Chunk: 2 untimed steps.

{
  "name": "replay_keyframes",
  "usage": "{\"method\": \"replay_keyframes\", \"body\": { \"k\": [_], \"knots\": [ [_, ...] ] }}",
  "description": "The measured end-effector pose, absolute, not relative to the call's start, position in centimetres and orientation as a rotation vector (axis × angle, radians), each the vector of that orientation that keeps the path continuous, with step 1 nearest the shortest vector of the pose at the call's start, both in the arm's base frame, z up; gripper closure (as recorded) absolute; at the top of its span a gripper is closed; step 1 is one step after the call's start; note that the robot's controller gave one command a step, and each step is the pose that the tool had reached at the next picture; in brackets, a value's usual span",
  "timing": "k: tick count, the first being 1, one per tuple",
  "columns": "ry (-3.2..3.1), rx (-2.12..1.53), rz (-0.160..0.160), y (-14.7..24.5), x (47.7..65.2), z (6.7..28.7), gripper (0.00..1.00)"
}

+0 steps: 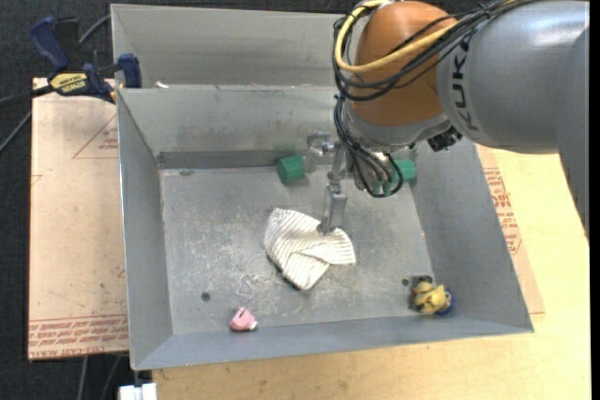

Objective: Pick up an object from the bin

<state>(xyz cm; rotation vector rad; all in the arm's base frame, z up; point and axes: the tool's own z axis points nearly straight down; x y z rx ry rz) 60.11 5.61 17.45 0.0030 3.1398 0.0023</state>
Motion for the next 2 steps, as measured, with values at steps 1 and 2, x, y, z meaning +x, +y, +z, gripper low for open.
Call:
{"method": "replay_keyframes", "body": {
  "k": [1,2],
  "knots": [
    [3.140,0.003,0.002,5.6,60.1,17.4,0.00],
    [3.132,-0.141,0.003,4.9,57.9,9.9,0.00]
  ]
}}
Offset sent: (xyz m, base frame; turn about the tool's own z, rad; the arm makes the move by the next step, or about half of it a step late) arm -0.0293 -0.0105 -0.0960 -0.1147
